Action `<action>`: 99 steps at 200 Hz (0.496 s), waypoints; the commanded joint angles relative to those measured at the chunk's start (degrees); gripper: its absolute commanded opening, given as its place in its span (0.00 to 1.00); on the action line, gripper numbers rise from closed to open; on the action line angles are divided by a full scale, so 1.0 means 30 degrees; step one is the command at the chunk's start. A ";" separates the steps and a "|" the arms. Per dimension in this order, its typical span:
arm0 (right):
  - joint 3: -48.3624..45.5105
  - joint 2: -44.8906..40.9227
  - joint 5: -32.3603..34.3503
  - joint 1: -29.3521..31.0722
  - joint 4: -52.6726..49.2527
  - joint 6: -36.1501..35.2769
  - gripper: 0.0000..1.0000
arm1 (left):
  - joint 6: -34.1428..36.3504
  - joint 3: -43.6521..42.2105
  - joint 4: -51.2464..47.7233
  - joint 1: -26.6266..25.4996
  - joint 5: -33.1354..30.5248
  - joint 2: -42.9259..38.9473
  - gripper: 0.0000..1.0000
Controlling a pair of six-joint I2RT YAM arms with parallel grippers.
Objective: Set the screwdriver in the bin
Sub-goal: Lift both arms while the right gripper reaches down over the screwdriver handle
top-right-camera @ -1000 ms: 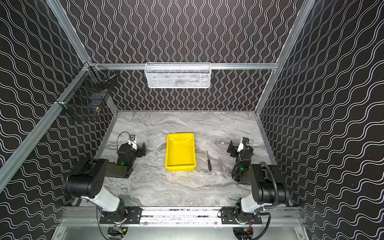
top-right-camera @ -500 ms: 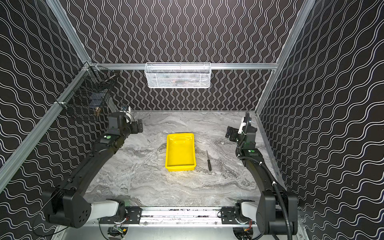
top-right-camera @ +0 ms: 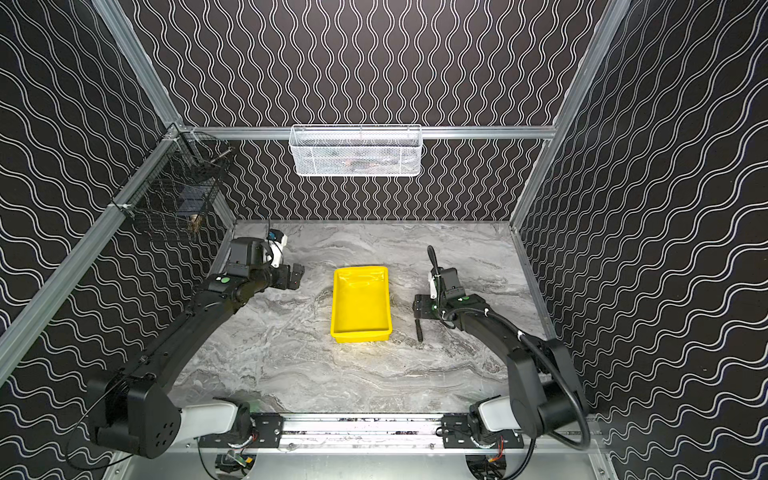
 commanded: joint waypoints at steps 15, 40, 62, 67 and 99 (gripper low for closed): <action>0.0179 0.1172 0.0190 0.0672 -0.0163 0.0439 0.72 | -0.0021 -0.0283 0.0061 -0.0130 -0.0874 -0.0322 0.99; 0.0180 0.1523 0.0815 0.1211 -0.0509 0.0614 0.70 | 0.0036 -0.0293 -0.0064 -0.0145 -0.1299 -0.0313 0.99; -0.0160 0.1567 0.1358 0.1572 -0.0617 0.0962 0.67 | -0.0020 -0.0231 -0.0202 -0.0147 -0.1262 -0.0181 0.99; -0.0248 0.1547 0.1471 0.1636 -0.0631 0.1066 0.67 | -0.0020 -0.0166 -0.0246 -0.0138 -0.1225 -0.0121 0.99; -0.0552 0.1304 0.1909 0.1905 -0.0945 0.1744 0.62 | -0.0101 -0.0073 -0.0371 -0.0152 -0.1158 -0.0062 0.99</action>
